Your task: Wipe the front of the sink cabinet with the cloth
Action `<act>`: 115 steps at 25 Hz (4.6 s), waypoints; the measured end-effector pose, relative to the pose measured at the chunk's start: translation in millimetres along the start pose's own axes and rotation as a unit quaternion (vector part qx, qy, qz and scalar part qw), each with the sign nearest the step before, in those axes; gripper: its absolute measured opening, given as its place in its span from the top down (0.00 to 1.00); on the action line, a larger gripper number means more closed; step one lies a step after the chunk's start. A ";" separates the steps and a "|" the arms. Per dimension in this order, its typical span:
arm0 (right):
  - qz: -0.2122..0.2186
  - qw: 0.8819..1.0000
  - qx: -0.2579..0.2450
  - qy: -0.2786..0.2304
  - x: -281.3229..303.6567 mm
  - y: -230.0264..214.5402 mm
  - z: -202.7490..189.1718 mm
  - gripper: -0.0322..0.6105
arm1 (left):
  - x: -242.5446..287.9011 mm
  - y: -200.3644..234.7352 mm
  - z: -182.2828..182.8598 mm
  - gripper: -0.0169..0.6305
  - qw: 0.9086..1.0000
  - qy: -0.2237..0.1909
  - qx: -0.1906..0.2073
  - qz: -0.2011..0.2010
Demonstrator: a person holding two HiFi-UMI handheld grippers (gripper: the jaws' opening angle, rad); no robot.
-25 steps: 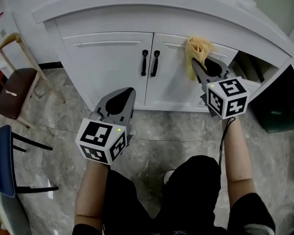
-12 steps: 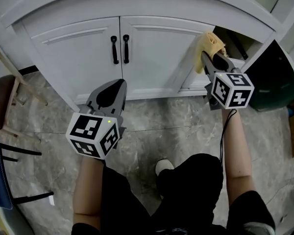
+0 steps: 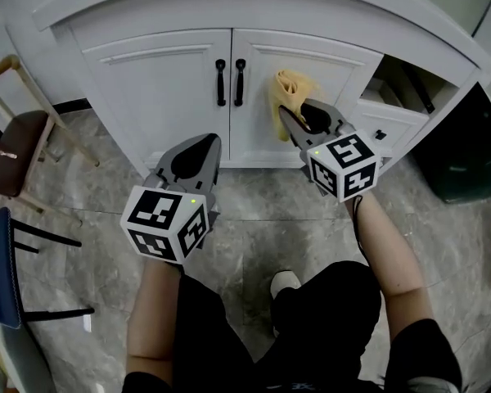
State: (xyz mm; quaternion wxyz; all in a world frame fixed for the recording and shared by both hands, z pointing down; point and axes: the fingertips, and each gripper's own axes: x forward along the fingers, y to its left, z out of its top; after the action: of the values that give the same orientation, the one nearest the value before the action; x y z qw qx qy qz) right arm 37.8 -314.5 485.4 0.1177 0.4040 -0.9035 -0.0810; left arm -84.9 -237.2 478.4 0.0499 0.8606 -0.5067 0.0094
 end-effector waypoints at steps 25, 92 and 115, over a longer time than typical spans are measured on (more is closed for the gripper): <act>-0.124 0.990 0.057 0.039 -48.3 -105.8 -77.2 0.83 | 34.9 -28.4 -49.1 0.95 0.998 0.046 -0.007 -0.039; 0.015 0.996 0.061 0.070 30.1 26.5 -185.0 0.82 | 27.4 22.6 -135.1 0.95 0.991 0.127 -0.034 0.010; -0.052 0.993 0.033 0.098 37.1 3.8 -252.0 0.82 | 42.9 12.7 -171.5 0.95 0.985 0.165 -0.042 -0.012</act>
State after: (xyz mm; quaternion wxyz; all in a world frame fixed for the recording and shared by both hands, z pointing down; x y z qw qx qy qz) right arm 81.2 -352.7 733.5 0.1880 0.4596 -0.8678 -0.0174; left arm -69.2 -264.3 652.8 0.1687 0.8506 -0.4810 0.1292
